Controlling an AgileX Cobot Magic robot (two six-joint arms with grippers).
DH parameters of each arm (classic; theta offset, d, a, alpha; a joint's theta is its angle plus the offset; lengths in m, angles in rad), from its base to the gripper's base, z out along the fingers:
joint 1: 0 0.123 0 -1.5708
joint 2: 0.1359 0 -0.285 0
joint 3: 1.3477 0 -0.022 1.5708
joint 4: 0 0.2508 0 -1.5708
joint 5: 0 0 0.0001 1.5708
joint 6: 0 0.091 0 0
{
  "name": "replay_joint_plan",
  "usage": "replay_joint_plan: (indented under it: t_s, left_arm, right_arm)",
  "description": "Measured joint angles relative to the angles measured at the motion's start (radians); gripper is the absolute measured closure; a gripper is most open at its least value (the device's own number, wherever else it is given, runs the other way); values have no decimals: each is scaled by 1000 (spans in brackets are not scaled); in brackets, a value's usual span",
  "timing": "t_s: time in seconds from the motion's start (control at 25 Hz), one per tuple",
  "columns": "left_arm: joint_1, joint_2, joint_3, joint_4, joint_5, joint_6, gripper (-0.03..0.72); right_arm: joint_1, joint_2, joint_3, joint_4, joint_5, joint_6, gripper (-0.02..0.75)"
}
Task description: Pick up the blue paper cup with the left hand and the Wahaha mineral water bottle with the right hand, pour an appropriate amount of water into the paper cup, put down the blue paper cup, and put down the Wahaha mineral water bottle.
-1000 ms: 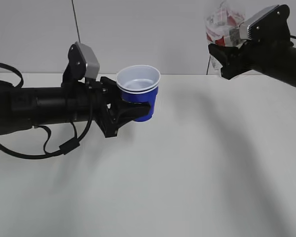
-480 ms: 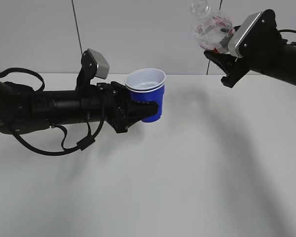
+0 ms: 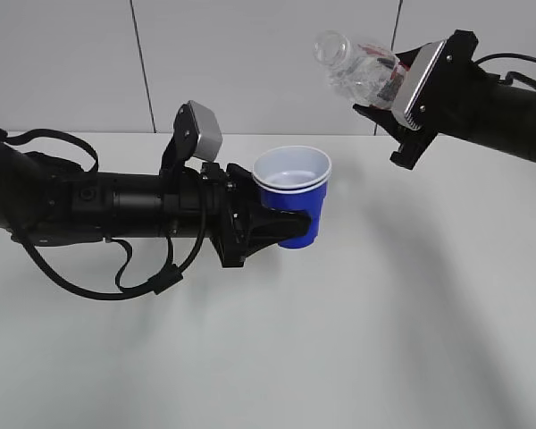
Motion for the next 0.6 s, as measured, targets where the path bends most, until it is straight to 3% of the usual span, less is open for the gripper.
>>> replay_joint_plan:
  t_s: [0.36, 0.6]
  left_arm:
    - [-1, 0, 0, 74, -31, -19, 265]
    - [-1, 0, 0, 27, -17, -21, 265]
  right_arm:
    - [2, 0, 0, -2, 18, -122, 254]
    - [2, 0, 0, -17, 20, -162, 254]
